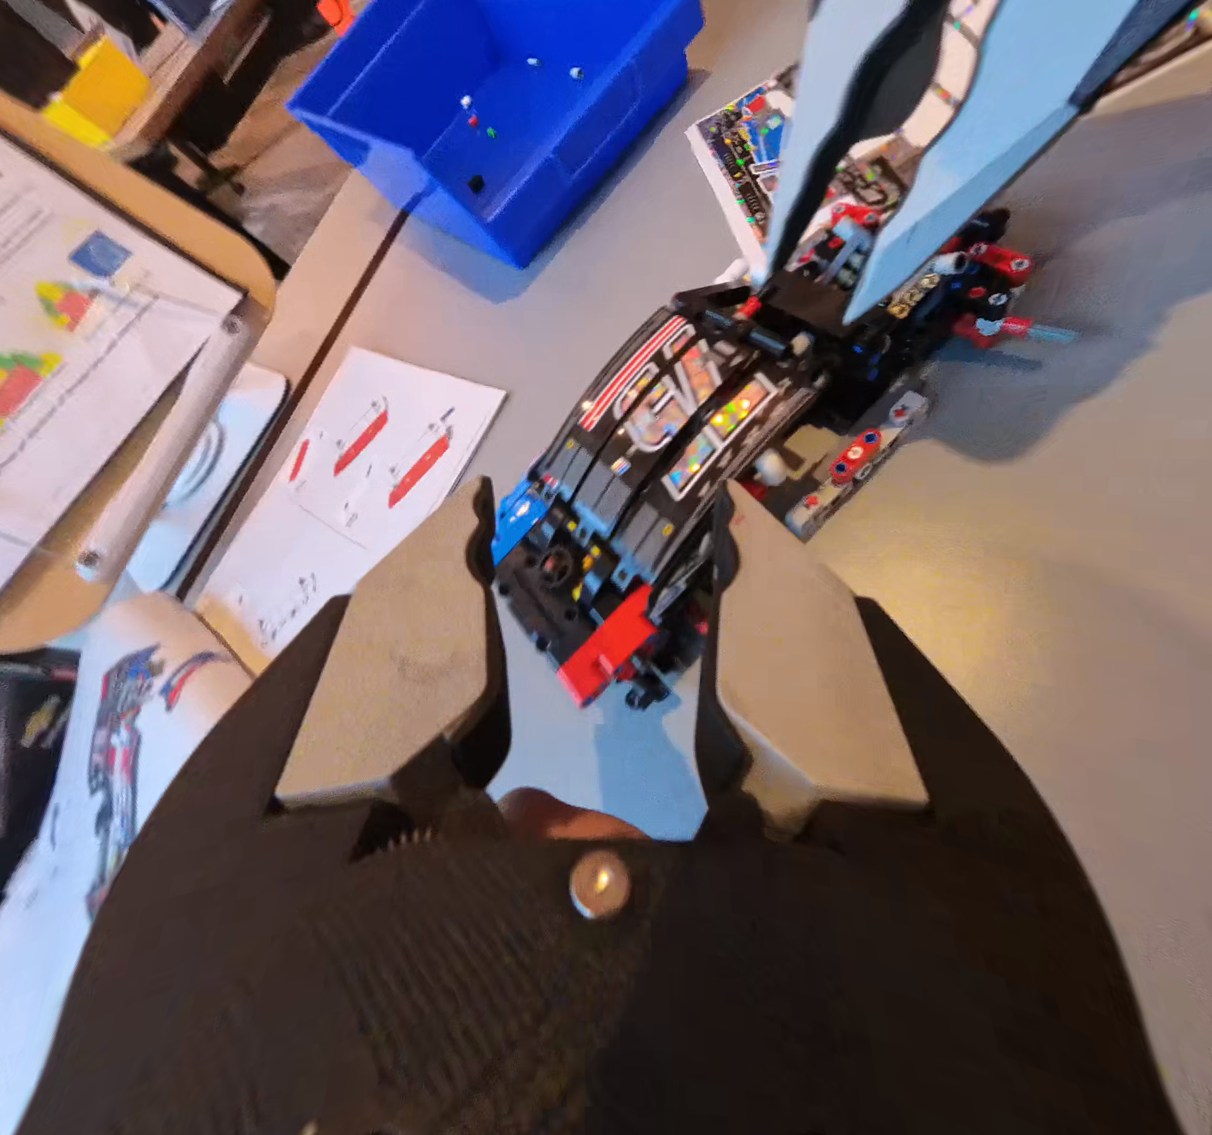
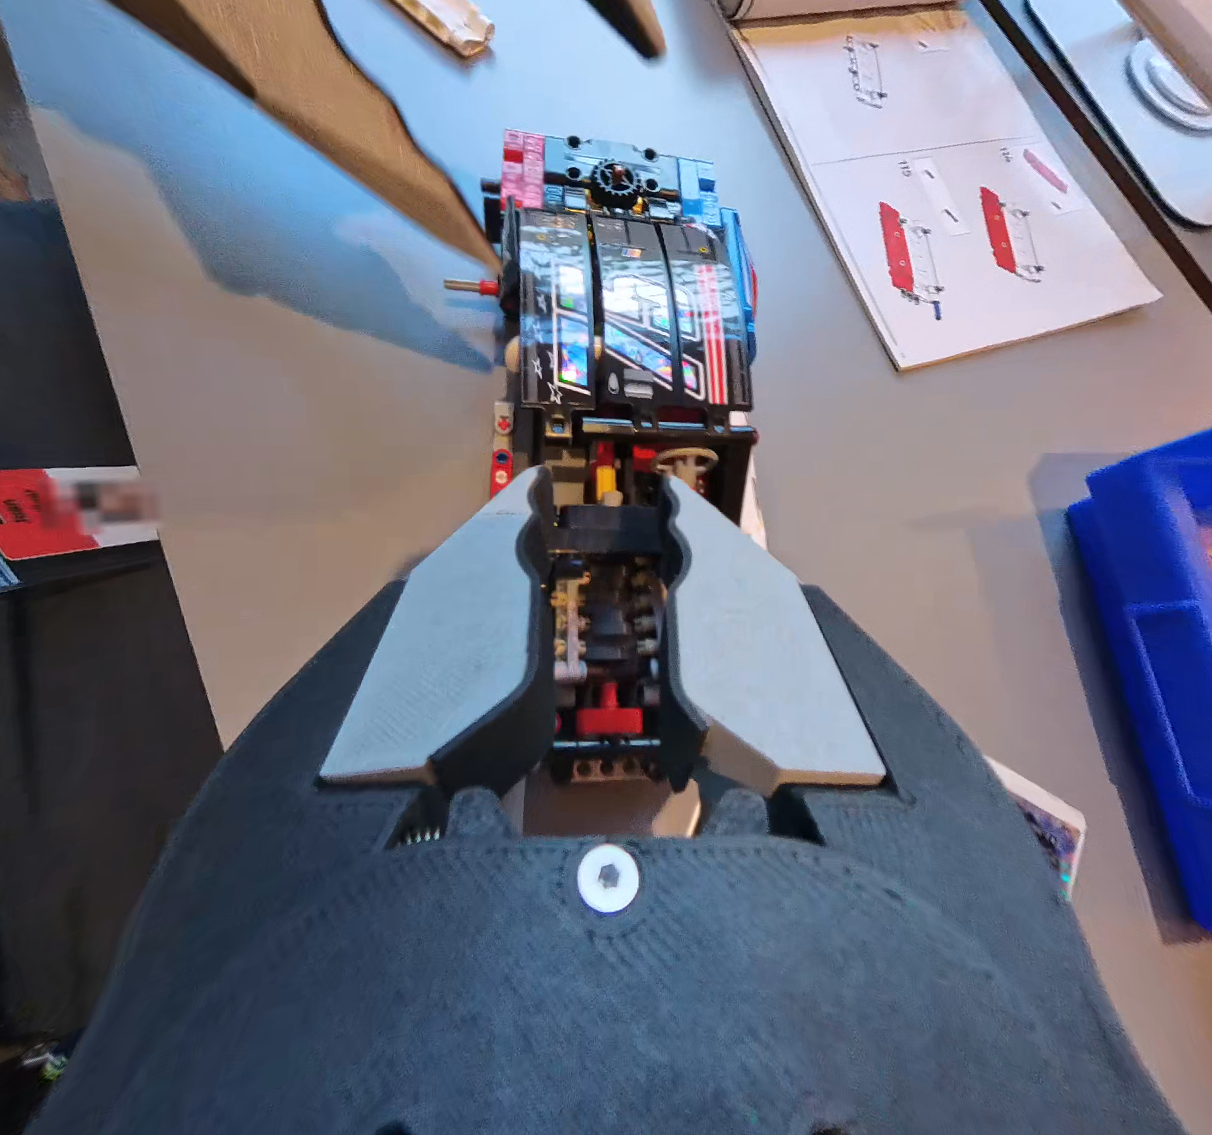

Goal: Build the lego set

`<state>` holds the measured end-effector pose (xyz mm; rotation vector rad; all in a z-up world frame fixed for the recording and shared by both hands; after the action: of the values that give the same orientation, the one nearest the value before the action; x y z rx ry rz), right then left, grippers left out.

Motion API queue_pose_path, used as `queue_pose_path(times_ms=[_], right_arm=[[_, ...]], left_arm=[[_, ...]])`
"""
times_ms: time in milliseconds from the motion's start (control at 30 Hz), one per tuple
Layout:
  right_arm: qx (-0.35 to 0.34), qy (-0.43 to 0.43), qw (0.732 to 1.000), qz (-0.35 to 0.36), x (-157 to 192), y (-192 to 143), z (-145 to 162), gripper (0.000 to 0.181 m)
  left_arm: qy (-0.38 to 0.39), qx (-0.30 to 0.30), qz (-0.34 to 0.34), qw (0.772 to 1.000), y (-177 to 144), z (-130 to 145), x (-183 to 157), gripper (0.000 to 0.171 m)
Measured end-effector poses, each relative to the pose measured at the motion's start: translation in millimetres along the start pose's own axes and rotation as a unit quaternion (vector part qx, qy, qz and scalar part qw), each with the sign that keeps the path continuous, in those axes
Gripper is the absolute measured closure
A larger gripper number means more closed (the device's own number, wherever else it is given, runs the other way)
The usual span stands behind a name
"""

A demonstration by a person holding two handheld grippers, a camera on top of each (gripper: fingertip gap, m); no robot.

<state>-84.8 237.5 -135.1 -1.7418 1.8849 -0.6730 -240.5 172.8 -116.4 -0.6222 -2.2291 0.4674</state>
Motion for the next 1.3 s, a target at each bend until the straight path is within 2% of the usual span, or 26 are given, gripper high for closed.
queue_pose_path(times_ms=[133, 200, 300, 533, 700, 933, 1300], right_arm=[[0.000, -0.016, 1.000, 0.003, 5.5, 7.3, 1.2, 0.143], [0.004, -0.022, 1.000, 0.007, 8.0, 8.9, 4.5, 0.144], [0.015, -0.032, 0.999, 0.018, 11.8, 10.8, 9.2, 0.150], [0.008, -0.042, 0.999, 0.018, 19.9, 18.6, 9.9, 0.158], [-0.021, -0.017, 0.999, 0.022, 16.0, 14.7, 5.7, 0.157], [-0.032, -0.005, 0.999, 0.022, 13.8, 7.5, 8.0, 0.158], [-0.047, 0.023, 0.999, -0.001, 9.0, 6.0, 9.9, 0.155]], left_arm=[[0.008, -0.012, 0.038, 0.999, 19.4, -16.5, -27.3, 0.107], [0.013, -0.008, 0.020, 1.000, 26.7, -17.3, -32.9, 0.111], [0.068, 0.012, -0.035, 0.997, 33.4, -14.9, -37.7, 0.120], [0.138, -0.014, -0.089, 0.986, 31.5, -13.9, -54.6, 0.157], [0.150, -0.020, -0.107, 0.983, 34.1, -10.8, -59.0, 0.157], [0.102, -0.045, -0.122, 0.986, 32.0, -10.5, -57.3, 0.157], [0.075, -0.050, -0.126, 0.988, 34.2, -10.9, -54.7, 0.155]])
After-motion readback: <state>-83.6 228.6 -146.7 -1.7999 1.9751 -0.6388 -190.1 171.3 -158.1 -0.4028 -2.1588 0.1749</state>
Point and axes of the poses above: each gripper's, where its closed fingertips meet, y out along the fingers, z out of its underside, x = y × z across the jaws, the point moved 7 cm from there along -y, back along the fingers, and after that the axes turned 11 degrees about y, right-handed, at the moved point
